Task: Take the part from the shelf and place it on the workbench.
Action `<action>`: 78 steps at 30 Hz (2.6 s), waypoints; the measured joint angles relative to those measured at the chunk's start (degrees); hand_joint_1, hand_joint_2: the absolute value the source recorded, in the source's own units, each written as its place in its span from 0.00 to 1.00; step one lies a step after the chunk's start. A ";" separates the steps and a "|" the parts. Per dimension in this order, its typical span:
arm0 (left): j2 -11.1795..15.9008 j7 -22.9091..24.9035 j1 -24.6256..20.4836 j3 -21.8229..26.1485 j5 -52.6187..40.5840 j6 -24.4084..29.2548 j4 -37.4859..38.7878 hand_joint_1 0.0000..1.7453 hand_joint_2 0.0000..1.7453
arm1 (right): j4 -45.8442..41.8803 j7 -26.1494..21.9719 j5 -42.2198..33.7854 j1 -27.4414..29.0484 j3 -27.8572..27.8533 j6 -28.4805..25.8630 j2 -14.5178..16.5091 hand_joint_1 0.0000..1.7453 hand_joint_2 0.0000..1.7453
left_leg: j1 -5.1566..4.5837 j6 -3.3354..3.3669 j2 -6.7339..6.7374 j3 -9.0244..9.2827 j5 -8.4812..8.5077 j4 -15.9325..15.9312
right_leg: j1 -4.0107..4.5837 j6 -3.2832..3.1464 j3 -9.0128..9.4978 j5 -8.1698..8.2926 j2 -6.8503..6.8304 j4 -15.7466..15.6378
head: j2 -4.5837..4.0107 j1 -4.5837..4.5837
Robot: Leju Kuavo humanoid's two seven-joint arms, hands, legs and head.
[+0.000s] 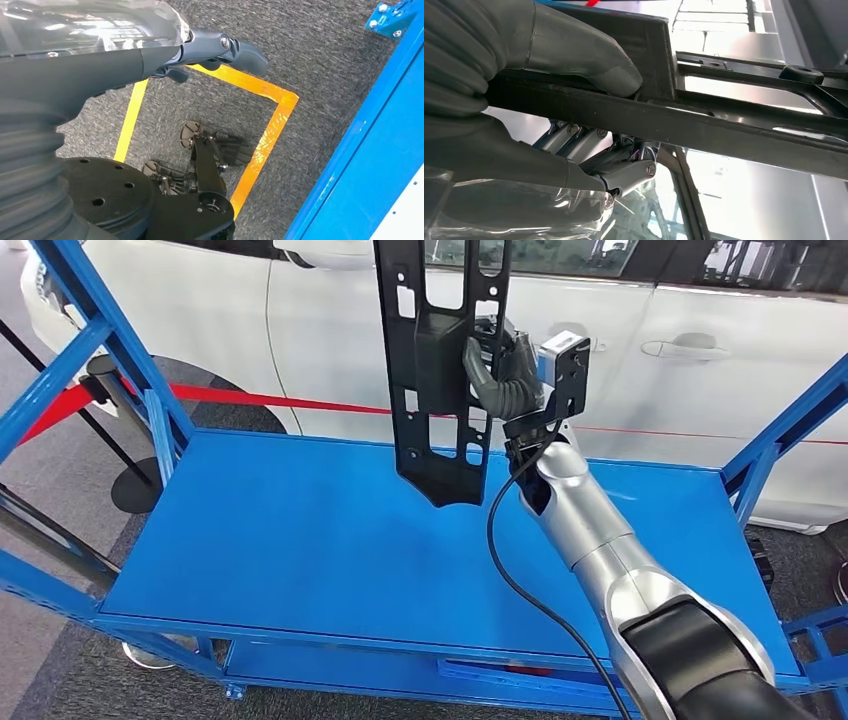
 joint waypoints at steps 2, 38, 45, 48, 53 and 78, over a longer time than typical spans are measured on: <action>0.00 0.31 0.02 0.00 0.00 -0.25 0.00 0.00 1.00 | -0.65 -0.01 -0.38 0.07 -0.48 -0.19 0.02 1.00 1.00 | -0.02 0.00 0.00 -0.01 -0.01 0.02 | -0.01 0.01 0.00 0.00 0.00 -0.01 | -0.01 0.01; -0.61 3.77 -1.29 -0.99 -3.28 3.65 -0.11 0.00 1.00 | -7.86 2.46 -0.67 1.21 -6.27 -1.79 0.97 1.00 1.00 | -0.16 -1.98 0.63 -5.03 -8.85 14.13 | -0.03 -2.70 -6.20 4.82 -0.69 1.88 | -0.01 0.00; -0.60 5.14 -2.22 -1.76 -4.15 3.38 -0.11 0.00 1.00 | -7.84 3.34 0.34 0.92 -6.90 -2.49 1.10 1.00 1.00 | 0.40 -2.37 0.92 4.86 -4.99 1.30 | -0.12 -1.27 -7.79 5.09 -0.91 3.35 | 0.00 0.02; -0.60 5.67 -2.53 -2.19 -4.42 3.33 -0.13 0.00 1.00 | -7.82 4.05 0.76 0.65 -7.07 -2.54 1.20 1.00 1.00 | 0.29 -1.10 0.78 4.52 -4.72 0.85 | -0.10 -0.23 -8.22 5.30 -0.82 3.58 | 0.00 0.04; -0.61 6.04 -2.96 -2.38 -4.66 3.28 -0.13 0.00 1.00 | -7.60 4.47 1.06 0.13 -7.47 -2.49 1.21 1.00 1.00 | 0.19 0.84 0.84 3.31 -3.53 0.39 | -0.32 0.49 -13.59 -2.68 -0.50 16.45 | -0.01 0.06; -1.04 6.21 -3.07 -3.41 -5.97 3.85 -0.28 0.00 1.00 | -6.55 6.43 4.14 0.63 -7.91 -1.20 3.54 1.00 1.00 | 0.35 -1.17 0.80 6.21 -6.34 0.86 | 0.33 -0.55 -10.33 7.65 -0.87 3.53 | 0.00 0.06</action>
